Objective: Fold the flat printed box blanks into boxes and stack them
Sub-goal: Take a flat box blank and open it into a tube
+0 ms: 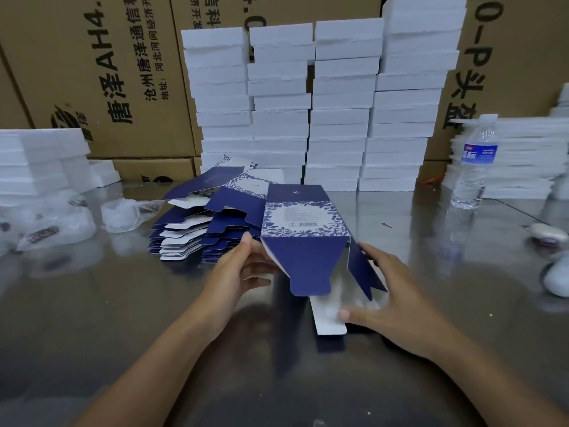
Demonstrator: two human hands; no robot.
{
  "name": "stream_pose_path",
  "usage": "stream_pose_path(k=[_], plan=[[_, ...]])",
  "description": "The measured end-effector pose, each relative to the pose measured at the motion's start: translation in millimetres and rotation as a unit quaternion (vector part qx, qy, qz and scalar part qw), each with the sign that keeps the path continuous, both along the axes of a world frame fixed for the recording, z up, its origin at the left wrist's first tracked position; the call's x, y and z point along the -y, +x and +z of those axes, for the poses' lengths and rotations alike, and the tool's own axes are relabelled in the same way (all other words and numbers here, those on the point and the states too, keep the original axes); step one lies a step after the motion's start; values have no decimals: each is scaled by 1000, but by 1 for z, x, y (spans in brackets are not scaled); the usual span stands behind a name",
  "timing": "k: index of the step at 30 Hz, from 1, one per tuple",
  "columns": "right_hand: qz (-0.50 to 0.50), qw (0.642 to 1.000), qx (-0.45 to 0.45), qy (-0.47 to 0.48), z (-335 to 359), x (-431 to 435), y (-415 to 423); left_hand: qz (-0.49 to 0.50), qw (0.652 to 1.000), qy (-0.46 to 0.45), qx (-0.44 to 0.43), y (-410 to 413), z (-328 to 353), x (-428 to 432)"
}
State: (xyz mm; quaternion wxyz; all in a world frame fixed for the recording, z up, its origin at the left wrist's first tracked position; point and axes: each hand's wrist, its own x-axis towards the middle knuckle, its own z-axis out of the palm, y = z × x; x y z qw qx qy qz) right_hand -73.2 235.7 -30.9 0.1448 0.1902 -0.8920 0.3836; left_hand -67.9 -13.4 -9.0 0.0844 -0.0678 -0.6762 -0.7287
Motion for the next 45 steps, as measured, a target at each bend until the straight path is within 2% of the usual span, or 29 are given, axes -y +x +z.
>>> stream_pose_path(k=[3,5,8,10,13,15,22,26,34,38,42,45], plan=[[-6,997,4,-76,2,4,1,-21,997,-73,-18,0,-7,-3],[-12,990,17,-139,4,4,0,-39,985,-166,-34,2,-12,-4],[-20,971,47,-232,7,7,1,-88,942,-316,-66,5,-21,-3],[-41,951,69,-298,10,10,1,-110,920,-366,-84,7,-24,-4],[-67,928,108,-351,12,13,0,-98,929,-340,-104,6,-23,-8],[-45,929,103,-352,14,15,2,-67,947,-299,-100,5,-21,-9],[26,960,110,-257,5,18,9,29,966,-244,-77,4,-13,-7],[83,961,97,-244,10,24,14,47,971,-217,-87,6,-10,-8],[117,974,56,-185,15,23,24,48,970,-211,-113,8,-8,-11],[107,976,34,-188,17,26,24,79,966,-210,-129,8,-6,-13],[10,977,-65,-203,18,29,24,94,966,-195,-138,10,-3,-17],[-32,969,-82,-229,19,29,20,86,970,-194,-120,11,-3,-18]])
